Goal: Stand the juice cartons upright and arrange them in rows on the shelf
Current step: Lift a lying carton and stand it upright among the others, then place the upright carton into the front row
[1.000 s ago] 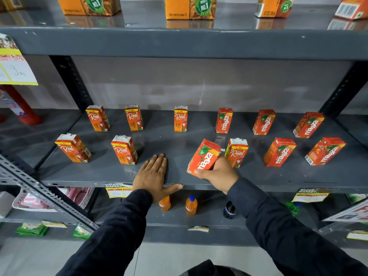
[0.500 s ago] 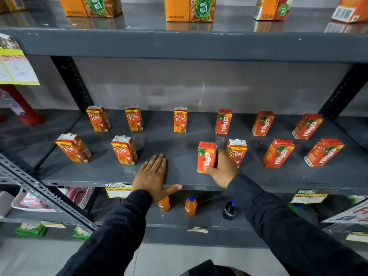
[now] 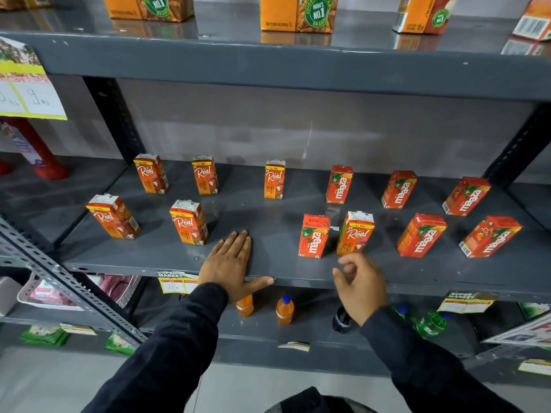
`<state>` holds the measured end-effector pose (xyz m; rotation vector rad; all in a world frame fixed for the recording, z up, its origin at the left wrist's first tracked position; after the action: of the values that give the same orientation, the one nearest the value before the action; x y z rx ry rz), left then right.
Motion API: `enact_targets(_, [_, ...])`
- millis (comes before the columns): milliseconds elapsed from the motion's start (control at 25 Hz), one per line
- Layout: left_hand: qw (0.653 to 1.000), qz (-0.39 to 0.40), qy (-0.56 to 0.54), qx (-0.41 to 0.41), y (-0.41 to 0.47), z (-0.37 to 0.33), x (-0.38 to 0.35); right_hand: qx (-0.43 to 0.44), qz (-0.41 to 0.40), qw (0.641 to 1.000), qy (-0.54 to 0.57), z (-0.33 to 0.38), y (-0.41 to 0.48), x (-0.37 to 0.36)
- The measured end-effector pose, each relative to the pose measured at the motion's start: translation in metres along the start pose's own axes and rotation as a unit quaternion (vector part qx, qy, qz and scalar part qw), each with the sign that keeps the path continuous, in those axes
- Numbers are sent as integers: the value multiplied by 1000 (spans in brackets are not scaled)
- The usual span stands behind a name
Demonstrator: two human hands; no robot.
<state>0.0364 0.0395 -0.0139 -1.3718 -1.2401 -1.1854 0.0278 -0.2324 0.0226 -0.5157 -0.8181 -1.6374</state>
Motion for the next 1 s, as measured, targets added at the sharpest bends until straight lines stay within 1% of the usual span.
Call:
enact_targets(40, [1000,0,0,0,0,0,0,-19,-46,999,11,-8,2,10])
enact_targets(80, [1000,1,1,-1,0,0,0,-41,-69,996,25,-17,10,17])
enact_targets(120, [1000,3,2,-1,0,-1,0,-60,-56,996,44,-25,24,21])
enact_targets(240, [1000,6,2,-2,1,-2,2,-80,99,984,124,-38,64,15])
enact_targets(280, [1000,7,1,-2,0,-2,3,-75,137,979,129,-39,71,13])
enact_targets(360, [1000,8,-4,-6,-1,-1,5,-55,156,983,80,-38,74,12])
enact_targets(440, [1000,10,-15,-14,-3,-1,7,-43,142,988,31,-37,66,17])
enact_targets(520, [1000,2,-20,-19,-9,1,9,-59,143,987,48,-44,47,22])
enact_targets(600, [1000,-17,-8,-16,-16,7,9,-56,173,980,84,-43,25,23])
enact_targets(680, [1000,-19,5,-10,-20,15,7,-41,211,970,111,-24,5,18])
enact_targets(840, [999,-24,25,1,-21,20,5,40,251,960,114,51,-6,-17])
enact_targets(920, [999,-26,23,4,-20,20,5,50,235,964,117,82,1,-45])
enact_targets(1000, [1000,-21,22,4,-21,21,4,38,202,974,90,101,11,-69])
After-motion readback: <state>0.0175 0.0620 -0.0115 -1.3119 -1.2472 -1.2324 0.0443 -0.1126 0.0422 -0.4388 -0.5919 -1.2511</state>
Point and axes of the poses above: each hand's wrist, its own y-axis towards the middle knuckle, its own x-axis out of the back of the hand, z = x × y, the point moved 4 cm from there along y, towards the middle knuckle, and after that the axes turned 9 degrees about -y, right-handed, at the moved point
